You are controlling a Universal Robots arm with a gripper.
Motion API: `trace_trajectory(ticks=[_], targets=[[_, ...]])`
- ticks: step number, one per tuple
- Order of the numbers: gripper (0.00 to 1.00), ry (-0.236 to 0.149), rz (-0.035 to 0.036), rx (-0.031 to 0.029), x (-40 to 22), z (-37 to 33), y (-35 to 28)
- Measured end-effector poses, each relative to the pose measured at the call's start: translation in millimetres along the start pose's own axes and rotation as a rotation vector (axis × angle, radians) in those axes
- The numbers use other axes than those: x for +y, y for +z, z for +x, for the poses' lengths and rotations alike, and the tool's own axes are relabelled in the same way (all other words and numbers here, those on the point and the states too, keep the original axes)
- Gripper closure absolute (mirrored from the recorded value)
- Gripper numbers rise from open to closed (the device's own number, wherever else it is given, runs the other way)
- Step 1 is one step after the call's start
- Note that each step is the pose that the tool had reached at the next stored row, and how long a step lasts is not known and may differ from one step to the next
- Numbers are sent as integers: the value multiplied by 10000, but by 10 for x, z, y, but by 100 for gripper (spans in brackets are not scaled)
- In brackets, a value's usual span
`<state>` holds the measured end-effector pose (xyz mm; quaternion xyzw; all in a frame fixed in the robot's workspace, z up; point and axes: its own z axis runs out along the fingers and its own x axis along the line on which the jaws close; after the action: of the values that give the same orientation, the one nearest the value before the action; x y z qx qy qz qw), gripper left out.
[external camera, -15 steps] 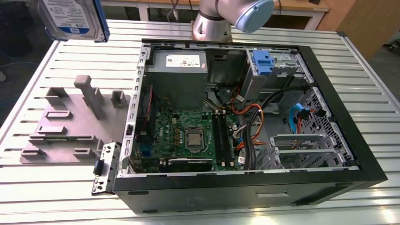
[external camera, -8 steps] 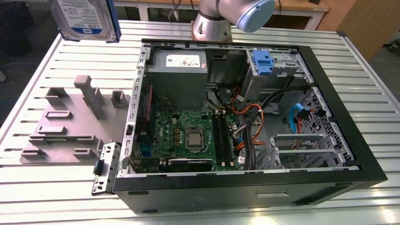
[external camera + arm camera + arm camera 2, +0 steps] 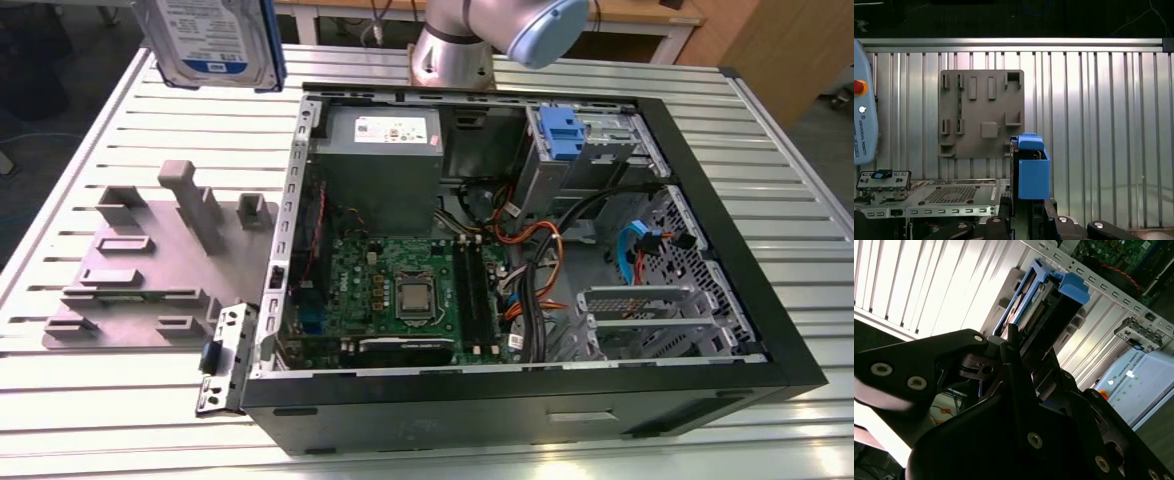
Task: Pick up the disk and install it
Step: 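Pick up the disk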
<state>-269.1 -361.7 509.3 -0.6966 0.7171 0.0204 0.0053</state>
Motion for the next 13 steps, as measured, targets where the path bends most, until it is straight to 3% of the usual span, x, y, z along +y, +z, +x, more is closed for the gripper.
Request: trace_trajectory(ticks=[13], targets=[[65,0,0,0,-447,-13,-7]])
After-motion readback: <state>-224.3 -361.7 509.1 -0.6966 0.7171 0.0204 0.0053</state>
